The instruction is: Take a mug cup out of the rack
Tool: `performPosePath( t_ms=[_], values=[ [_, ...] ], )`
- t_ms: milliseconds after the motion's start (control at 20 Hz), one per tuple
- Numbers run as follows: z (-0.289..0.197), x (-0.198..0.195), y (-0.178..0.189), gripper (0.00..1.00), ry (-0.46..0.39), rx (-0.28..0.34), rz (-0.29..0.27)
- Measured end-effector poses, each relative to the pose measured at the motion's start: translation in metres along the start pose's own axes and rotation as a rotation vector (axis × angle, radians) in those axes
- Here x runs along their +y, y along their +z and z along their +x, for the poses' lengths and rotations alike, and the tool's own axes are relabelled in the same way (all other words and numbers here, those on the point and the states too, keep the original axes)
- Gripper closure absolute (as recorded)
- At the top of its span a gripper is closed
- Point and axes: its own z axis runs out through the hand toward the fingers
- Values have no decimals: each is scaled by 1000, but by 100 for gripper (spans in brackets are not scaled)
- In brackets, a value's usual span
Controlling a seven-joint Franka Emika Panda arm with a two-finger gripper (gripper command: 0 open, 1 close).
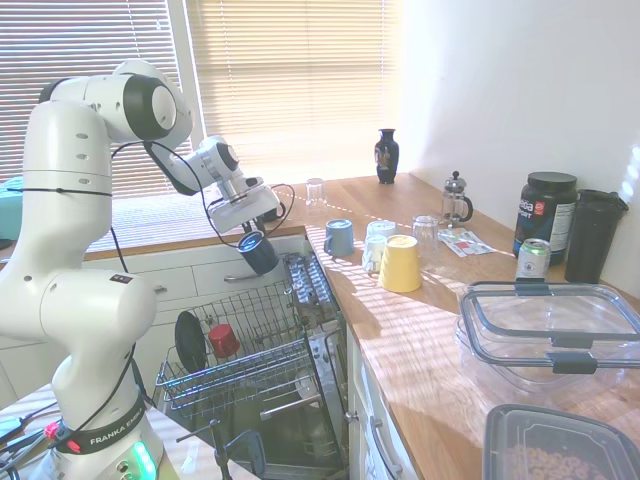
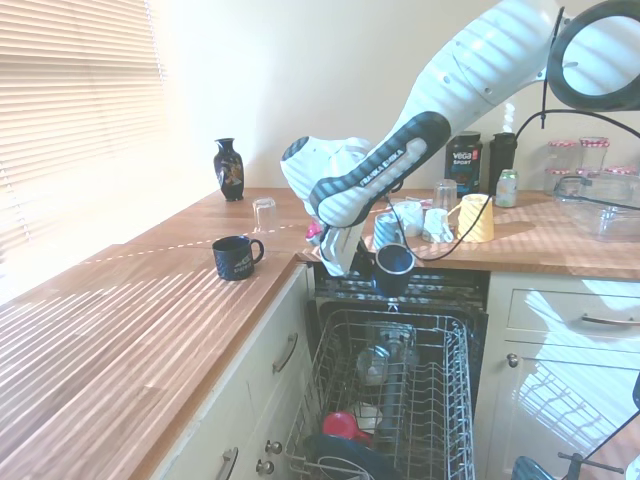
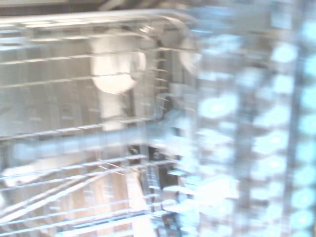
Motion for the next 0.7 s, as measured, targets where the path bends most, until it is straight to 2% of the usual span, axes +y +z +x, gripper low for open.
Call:
performPosePath(
  t_ms=[250, 450, 700],
  values=[
    [44, 58, 5, 100, 11, -21, -36],
    [77, 102, 19, 100, 13, -38, -42],
    [99, 135, 43, 100, 10, -61, -46]
  ],
)
